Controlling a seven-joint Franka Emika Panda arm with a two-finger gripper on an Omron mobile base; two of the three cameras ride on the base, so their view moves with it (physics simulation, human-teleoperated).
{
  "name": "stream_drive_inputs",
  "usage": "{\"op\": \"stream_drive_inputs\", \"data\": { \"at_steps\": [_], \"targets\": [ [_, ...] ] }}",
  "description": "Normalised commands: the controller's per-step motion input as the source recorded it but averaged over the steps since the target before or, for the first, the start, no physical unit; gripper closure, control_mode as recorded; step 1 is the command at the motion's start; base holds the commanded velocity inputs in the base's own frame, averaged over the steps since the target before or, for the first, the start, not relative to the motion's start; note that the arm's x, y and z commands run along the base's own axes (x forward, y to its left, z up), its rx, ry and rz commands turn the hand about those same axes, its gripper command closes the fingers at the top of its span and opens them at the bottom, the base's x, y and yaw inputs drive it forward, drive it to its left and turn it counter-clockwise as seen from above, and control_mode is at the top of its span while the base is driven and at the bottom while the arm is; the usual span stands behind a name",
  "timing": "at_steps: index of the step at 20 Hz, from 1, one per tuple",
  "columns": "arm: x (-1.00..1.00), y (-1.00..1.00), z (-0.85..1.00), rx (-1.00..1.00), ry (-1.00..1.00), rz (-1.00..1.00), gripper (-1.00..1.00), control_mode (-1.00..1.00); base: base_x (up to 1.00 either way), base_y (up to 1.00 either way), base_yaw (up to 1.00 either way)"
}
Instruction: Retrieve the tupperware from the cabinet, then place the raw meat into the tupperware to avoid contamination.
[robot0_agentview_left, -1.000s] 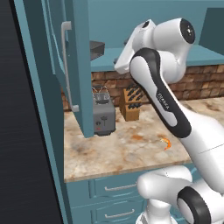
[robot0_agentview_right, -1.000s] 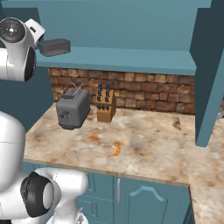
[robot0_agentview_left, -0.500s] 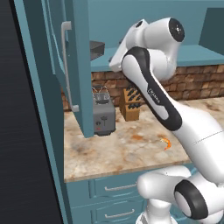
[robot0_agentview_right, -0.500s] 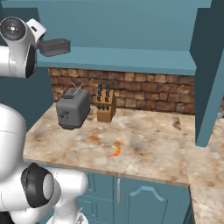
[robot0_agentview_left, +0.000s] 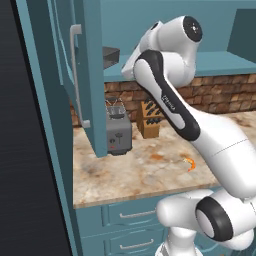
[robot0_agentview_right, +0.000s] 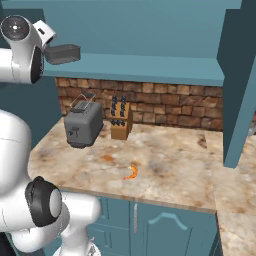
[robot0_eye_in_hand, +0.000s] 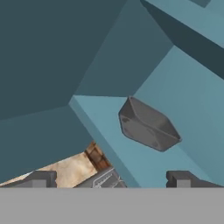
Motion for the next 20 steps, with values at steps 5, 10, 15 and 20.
{"op": "stream_drive_inputs", "data": {
  "at_steps": [5, 10, 15, 20],
  "targets": [
    [0.2, 0.09, 0.0, 0.0, 0.02, -0.03, -1.0, -1.0, 0.0, 0.0, 0.0],
    [0.14, 0.12, 0.0, 0.0, 0.01, -0.02, -1.0, -1.0, 0.0, 0.0, 0.0],
    [0.13, 0.09, 0.0, 0.0, 0.01, -0.01, -1.0, -1.0, 0.0, 0.0, 0.0],
    [0.12, 0.03, 0.0, 0.0, 0.02, 0.0, -1.0, -1.0, 0.0, 0.0, 0.0]
  ]
}}
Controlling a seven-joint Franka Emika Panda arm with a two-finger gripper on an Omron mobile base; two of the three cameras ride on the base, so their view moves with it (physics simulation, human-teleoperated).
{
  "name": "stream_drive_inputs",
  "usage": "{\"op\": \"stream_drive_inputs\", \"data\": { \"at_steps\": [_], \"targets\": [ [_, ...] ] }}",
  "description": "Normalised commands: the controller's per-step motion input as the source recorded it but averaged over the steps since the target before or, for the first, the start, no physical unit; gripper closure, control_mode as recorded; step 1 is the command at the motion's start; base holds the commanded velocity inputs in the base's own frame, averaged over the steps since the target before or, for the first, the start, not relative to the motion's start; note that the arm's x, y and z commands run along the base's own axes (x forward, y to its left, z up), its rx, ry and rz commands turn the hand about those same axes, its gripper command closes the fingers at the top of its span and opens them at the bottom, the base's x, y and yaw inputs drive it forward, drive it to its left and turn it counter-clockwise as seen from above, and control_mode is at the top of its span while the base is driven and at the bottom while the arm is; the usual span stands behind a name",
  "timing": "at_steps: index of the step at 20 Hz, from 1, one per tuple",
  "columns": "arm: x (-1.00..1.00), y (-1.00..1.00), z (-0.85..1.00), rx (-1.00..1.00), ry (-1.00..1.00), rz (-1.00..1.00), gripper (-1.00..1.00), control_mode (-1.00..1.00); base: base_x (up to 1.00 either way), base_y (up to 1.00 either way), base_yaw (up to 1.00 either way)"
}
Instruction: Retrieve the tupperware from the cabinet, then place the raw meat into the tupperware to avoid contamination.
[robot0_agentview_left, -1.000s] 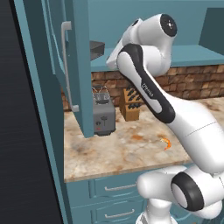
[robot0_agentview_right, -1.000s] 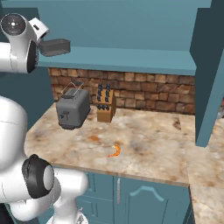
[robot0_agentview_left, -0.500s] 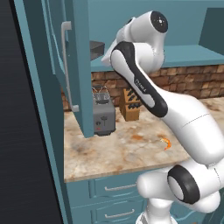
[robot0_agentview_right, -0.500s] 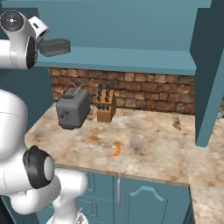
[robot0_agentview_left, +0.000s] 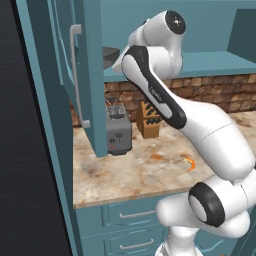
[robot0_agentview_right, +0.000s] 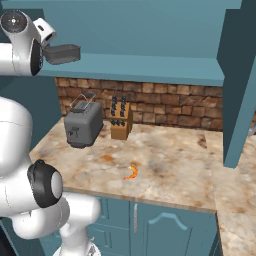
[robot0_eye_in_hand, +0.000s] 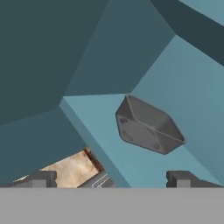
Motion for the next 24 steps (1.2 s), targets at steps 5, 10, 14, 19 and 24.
{"op": "stream_drive_inputs", "data": {
  "at_steps": [5, 10, 14, 19, 24],
  "targets": [
    [0.15, 0.0, 0.0, 0.0, 0.04, 0.0, -1.0, -1.0, 0.0, 0.0, 0.0],
    [0.16, 0.04, 0.0, 0.0, 0.05, 0.0, -1.0, -1.0, 0.0, 0.0, 0.0],
    [0.08, 0.08, 0.0, 0.0, 0.03, 0.0, -1.0, -1.0, 0.0, 0.0, 0.0],
    [0.1, 0.07, 0.0, 0.0, 0.02, 0.0, -1.0, -1.0, 0.0, 0.0, 0.0],
    [0.07, 0.01, -0.03, 0.01, 0.0, 0.0, -1.0, -1.0, 0.0, 0.0, 0.0]
  ]
}}
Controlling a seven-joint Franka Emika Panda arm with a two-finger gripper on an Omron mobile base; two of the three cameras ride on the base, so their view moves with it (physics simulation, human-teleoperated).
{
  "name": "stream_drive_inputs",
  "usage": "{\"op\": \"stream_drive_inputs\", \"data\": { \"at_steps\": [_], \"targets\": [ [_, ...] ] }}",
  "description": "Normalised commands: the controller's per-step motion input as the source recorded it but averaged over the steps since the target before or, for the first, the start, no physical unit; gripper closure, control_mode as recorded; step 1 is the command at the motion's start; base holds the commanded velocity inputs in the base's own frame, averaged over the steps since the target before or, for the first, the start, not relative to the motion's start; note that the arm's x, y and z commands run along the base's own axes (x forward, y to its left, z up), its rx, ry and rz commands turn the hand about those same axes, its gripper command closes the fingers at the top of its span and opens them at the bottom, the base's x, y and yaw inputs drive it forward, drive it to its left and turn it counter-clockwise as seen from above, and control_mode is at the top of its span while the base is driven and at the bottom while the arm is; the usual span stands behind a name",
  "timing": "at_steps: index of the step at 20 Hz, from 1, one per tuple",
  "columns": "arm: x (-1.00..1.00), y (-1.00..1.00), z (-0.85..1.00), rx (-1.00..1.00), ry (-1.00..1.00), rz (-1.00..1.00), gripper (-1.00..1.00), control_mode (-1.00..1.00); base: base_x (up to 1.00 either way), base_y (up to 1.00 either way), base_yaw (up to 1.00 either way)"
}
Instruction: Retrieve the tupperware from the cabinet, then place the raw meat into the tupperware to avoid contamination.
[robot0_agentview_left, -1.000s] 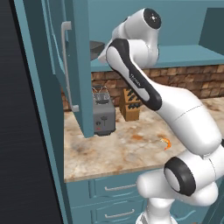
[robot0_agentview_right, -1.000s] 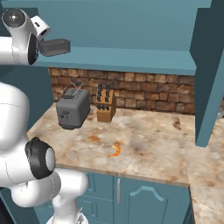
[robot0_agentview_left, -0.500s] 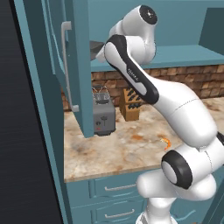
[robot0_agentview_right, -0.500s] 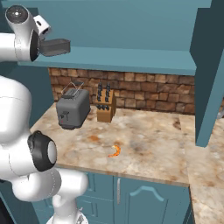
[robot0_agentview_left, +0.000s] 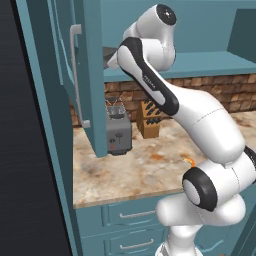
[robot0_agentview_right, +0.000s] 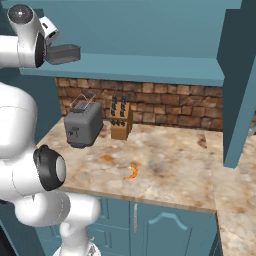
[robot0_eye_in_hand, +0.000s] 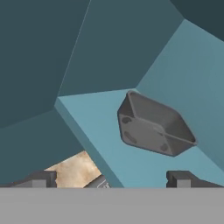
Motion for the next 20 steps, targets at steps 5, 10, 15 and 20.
{"op": "stream_drive_inputs", "data": {
  "at_steps": [5, 10, 15, 20],
  "targets": [
    [0.04, 0.0, -0.12, 0.03, 0.0, 0.0, -1.0, -1.0, 0.0, 0.0, 0.0],
    [0.06, 0.01, -0.11, 0.02, 0.0, 0.0, -1.0, -1.0, 0.0, 0.0, 0.0],
    [0.11, 0.03, 0.0, 0.0, 0.01, 0.0, -1.0, -1.0, 0.0, 0.0, 0.0],
    [0.14, 0.04, 0.0, 0.0, 0.01, 0.0, -1.0, -1.0, 0.0, 0.0, 0.0]
  ]
}}
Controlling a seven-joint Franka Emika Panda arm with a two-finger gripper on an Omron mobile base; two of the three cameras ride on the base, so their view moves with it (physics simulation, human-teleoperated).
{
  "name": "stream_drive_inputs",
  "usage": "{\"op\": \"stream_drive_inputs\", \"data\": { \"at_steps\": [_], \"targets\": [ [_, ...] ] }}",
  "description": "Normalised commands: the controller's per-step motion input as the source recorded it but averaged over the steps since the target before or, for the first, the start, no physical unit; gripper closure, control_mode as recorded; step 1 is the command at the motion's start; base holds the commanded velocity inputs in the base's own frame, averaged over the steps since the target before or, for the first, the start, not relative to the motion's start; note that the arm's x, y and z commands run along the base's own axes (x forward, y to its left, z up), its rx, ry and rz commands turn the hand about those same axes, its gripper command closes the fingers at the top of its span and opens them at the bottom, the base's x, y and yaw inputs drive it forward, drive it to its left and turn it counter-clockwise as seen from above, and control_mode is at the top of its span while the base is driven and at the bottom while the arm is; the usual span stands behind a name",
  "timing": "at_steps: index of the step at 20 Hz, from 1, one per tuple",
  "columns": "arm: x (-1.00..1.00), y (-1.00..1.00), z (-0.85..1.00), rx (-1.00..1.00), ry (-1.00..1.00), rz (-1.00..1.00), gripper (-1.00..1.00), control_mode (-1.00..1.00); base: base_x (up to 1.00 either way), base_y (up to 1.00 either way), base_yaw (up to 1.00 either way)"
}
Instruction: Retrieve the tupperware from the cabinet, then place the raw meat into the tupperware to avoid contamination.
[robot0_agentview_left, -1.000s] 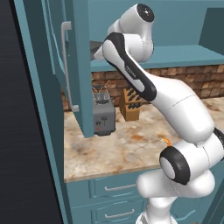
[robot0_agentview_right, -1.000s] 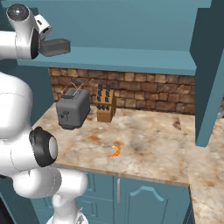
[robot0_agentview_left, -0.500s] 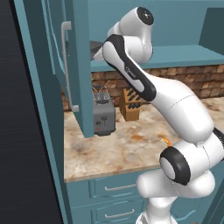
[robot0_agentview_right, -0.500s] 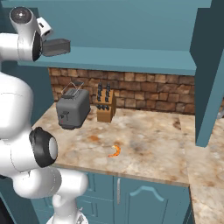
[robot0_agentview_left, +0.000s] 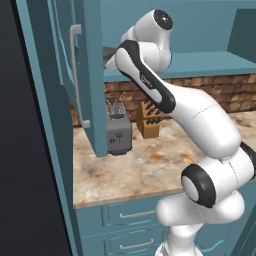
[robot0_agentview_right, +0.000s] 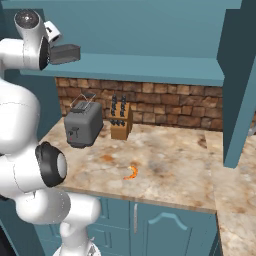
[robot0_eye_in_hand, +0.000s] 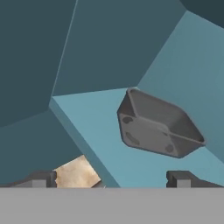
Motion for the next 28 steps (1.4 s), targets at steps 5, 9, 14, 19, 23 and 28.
{"op": "stream_drive_inputs", "data": {
  "at_steps": [5, 9, 14, 19, 23, 28],
  "targets": [
    [0.16, 0.05, 0.0, 0.0, 0.02, 0.0, -1.0, -1.0, 0.0, 0.0, 0.0],
    [0.18, 0.06, -0.02, 0.0, 0.02, 0.0, -1.0, -1.0, 0.0, 0.0, 0.0],
    [0.2, 0.08, -0.06, 0.0, 0.01, 0.0, -1.0, -1.0, 0.0, 0.0, 0.0],
    [0.2, 0.08, -0.08, 0.0, 0.01, 0.0, -1.0, -1.0, 0.0, 0.0, 0.0],
    [0.23, 0.04, -0.04, 0.0, 0.0, 0.0, -1.0, -1.0, 0.0, 0.0, 0.0],
    [0.21, 0.01, 0.0, 0.0, 0.0, 0.0, -1.0, -1.0, 0.0, 0.0, 0.0]
  ]
}}
